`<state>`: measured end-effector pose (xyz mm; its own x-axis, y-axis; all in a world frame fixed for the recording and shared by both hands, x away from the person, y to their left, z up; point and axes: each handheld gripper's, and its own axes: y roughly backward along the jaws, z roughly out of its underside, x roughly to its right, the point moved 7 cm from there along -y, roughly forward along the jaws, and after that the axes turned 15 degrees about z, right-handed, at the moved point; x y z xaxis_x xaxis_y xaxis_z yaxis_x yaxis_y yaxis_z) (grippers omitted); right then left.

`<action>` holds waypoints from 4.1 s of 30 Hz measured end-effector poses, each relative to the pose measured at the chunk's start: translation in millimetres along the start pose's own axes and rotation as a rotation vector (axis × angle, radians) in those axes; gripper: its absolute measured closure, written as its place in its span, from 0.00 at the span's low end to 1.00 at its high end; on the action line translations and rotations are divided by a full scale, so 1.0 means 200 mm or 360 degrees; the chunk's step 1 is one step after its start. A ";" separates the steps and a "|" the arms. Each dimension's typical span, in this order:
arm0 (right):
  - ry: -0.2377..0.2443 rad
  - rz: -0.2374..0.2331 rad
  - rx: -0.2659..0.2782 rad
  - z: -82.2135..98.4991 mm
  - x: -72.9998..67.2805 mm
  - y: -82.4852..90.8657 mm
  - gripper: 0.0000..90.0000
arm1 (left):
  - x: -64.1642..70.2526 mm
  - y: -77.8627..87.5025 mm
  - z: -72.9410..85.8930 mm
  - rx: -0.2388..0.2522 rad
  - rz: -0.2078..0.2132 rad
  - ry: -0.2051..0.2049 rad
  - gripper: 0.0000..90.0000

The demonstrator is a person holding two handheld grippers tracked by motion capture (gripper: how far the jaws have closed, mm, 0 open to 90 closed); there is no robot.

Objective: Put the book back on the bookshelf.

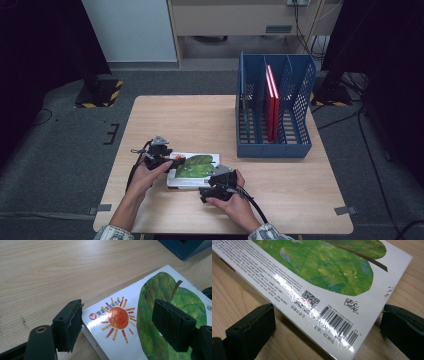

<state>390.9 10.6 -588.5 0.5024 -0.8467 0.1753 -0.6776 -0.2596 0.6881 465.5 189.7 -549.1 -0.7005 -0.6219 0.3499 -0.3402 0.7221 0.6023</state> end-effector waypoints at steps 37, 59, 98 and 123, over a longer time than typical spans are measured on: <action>-0.0171 0.0065 -0.0014 -0.02 -0.01 -0.01 0.01 | 0.04 0.01 -0.04 0.0097 0.0013 0.0030 0.15; -0.0182 0.0068 -0.0001 -0.03 -0.01 -0.01 0.04 | 0.04 0.07 0.13 -0.0006 0.0049 0.0037 0.10; -0.0232 0.0046 0.0006 -0.03 0.00 -0.01 0.05 | 0.07 0.04 0.21 -0.0095 0.0234 0.0112 0.10; -0.0077 -0.0078 0.0049 -0.05 0.02 0.05 0.06 | 0.08 0.03 0.18 -0.0093 0.0243 0.0057 0.18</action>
<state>391.3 8.0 -573.5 0.5095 -0.8538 0.1071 -0.6691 -0.3149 0.6731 429.6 195.4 -566.6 -0.7181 -0.5173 0.4656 -0.1938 0.7911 0.5802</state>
